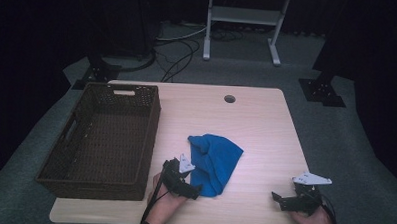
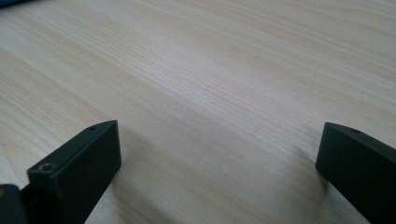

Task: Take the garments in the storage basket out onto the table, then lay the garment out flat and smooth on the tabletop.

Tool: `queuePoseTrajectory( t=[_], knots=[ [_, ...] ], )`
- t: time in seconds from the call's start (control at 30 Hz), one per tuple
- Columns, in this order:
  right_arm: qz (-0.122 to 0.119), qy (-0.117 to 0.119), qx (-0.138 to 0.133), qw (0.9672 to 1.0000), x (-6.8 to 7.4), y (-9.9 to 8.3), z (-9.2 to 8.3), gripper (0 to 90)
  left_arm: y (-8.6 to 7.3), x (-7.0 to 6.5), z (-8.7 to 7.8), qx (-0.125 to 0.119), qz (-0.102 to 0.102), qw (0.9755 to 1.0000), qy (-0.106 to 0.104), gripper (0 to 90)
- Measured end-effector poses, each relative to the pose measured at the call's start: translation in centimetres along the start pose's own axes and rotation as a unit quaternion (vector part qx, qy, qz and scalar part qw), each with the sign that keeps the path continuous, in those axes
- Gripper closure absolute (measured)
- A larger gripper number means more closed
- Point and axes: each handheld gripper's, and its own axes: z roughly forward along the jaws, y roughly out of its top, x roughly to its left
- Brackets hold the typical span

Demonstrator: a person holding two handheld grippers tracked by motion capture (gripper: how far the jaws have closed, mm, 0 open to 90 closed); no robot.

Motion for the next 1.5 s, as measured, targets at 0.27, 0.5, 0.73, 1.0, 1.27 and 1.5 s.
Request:
queuePoseTrajectory(
  t=[0.27,0.5,0.73,1.0,1.27,1.5],
  knots=[
    [0.002,0.014,-0.013,0.9998,-0.4,-0.2,-0.4,0.0,0.0,0.0,0.0,0.000,-0.001,1.0000,0.000,0.1],
    [0.004,0.012,-0.025,0.9996,-0.4,0.0,-0.8,0.0,0.0,0.0,0.0,0.000,-0.001,1.0000,0.000,0.1],
    [-0.007,0.020,-0.033,0.9992,0.0,0.9,-0.8,0.0,0.0,0.0,0.0,0.000,-0.001,1.0000,0.000,0.1],
    [-0.015,0.032,-0.053,0.9980,0.5,2.8,-0.4,0.0,0.0,0.0,0.0,0.000,-0.001,1.0000,0.000,0.1],
    [-0.034,0.041,-0.057,0.9970,1.3,4.3,0.5,0.0,0.0,0.0,0.0,0.000,-0.001,1.0000,0.000,0.1],
    [-0.032,0.054,-0.070,0.9956,1.3,5.1,0.5,0.0,0.0,0.0,0.0,0.000,-0.001,1.0000,0.001,0.1]
  ],
)
